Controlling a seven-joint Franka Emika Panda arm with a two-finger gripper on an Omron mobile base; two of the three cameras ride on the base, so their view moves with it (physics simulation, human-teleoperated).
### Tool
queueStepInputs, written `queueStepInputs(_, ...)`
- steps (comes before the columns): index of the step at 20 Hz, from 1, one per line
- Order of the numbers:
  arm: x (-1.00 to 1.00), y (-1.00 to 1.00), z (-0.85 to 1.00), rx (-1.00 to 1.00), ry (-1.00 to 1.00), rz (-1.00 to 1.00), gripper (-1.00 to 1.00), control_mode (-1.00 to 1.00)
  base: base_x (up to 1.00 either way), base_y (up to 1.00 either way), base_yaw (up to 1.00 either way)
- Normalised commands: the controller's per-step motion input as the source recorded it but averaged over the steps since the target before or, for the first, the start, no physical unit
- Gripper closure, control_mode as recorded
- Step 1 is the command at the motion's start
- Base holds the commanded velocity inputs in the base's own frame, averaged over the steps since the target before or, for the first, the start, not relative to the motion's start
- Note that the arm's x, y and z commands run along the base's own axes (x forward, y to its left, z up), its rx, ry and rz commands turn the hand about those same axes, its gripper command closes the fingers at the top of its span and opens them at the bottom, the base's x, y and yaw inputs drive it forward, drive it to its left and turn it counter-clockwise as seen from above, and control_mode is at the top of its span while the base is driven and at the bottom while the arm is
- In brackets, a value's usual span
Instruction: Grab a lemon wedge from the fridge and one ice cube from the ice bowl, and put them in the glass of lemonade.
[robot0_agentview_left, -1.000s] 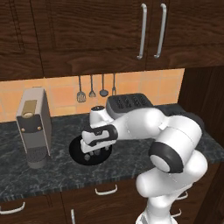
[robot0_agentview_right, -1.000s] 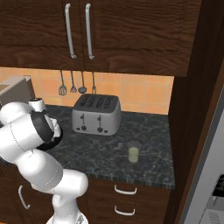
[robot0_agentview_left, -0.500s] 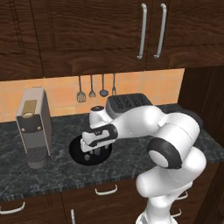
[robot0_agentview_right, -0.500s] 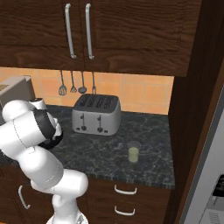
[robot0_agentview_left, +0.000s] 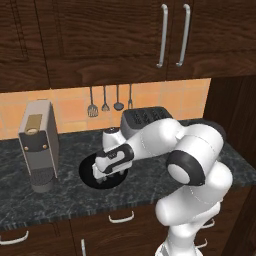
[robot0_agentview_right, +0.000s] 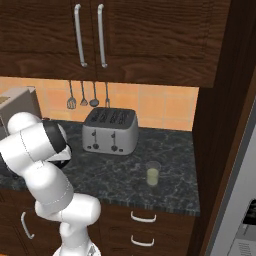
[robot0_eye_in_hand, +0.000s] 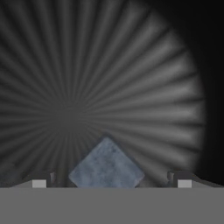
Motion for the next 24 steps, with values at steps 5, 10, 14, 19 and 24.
queueStepInputs(5, 0.00, 0.00, -0.05, 0.00, -0.01, 0.00, -1.00, -1.00, 0.00, 0.00, 0.00)
queueStepInputs(10, 0.04, 0.00, 0.00, 0.00, 0.00, 0.00, -1.00, -1.00, 0.00, 0.00, 0.00)
queueStepInputs(14, 0.05, 0.00, 0.00, 0.00, 0.00, 0.00, -1.00, -1.00, 0.00, 0.00, 0.00)
queueStepInputs(19, 0.07, 0.00, 0.00, 0.00, 0.00, 0.00, -1.00, -1.00, 0.00, 0.00, 0.00)
queueStepInputs(24, 0.00, 0.00, -0.17, 0.00, 0.00, 0.00, -1.00, -1.00, 0.00, 0.00, 0.00)
